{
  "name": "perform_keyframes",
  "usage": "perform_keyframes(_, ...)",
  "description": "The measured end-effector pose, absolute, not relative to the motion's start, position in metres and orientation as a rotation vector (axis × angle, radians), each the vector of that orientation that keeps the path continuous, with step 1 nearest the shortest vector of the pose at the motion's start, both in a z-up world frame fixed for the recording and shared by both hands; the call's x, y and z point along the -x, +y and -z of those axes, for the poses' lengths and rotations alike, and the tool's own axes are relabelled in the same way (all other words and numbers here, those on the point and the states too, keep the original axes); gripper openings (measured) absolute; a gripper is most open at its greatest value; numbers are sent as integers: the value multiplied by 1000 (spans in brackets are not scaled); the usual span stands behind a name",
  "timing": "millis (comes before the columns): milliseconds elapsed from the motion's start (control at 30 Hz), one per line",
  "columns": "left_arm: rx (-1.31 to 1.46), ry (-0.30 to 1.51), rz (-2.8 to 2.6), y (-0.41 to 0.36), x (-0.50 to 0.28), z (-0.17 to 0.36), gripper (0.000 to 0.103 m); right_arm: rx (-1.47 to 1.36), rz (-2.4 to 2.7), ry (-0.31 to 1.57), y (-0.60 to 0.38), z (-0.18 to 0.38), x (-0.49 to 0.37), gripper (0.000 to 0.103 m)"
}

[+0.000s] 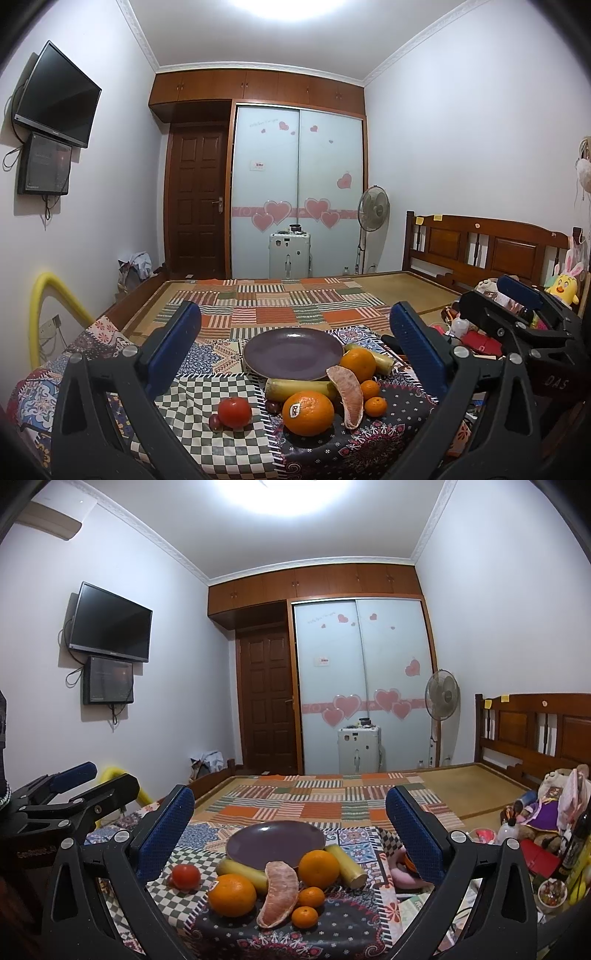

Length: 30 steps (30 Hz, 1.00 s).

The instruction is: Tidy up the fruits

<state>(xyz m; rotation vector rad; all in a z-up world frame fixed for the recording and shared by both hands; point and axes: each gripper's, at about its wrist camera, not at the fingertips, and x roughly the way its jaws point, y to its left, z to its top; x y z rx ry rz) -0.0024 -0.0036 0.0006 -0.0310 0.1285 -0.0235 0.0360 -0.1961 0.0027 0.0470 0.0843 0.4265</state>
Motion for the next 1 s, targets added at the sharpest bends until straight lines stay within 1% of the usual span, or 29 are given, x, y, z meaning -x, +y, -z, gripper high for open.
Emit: perform_keyframes(1000,43,120,32,3,5,-3,103,-55,-425,84,-197,-2,-36,103)
